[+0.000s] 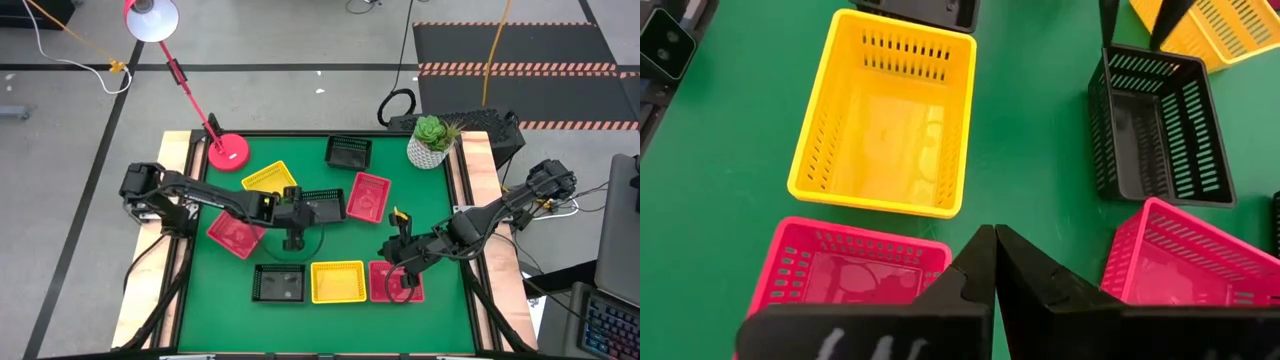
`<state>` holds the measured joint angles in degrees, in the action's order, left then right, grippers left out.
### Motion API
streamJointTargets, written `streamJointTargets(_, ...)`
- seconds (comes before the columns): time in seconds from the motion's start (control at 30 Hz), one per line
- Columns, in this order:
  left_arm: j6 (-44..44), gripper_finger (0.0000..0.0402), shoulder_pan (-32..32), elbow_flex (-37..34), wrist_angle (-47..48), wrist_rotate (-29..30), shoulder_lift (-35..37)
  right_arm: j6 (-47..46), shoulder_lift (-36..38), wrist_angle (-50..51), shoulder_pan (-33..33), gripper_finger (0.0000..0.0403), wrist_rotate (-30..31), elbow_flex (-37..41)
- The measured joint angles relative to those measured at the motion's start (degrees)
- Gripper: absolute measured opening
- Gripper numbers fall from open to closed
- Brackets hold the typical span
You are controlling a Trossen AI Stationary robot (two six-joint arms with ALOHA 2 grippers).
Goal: Stack baskets by color
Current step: Stack the middle black bin on top of the bottom black bin
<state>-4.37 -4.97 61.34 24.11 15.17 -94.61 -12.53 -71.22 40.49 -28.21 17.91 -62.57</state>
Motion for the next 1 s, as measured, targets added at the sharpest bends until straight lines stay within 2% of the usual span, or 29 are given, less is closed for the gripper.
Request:
streamJointTargets(0.57,1.1,0.0174,2.1,-0.1,-3.1,-3.1,-5.1,-0.1,0.0,0.1,0.0,0.0000,0.0,0.0)
streamJointTargets(1.0,0.6,0.0058,2.1,0.0,-4.1,-4.6,-5.4,0.1,0.0,0.1,0.0,0.0000,0.0,0.0)
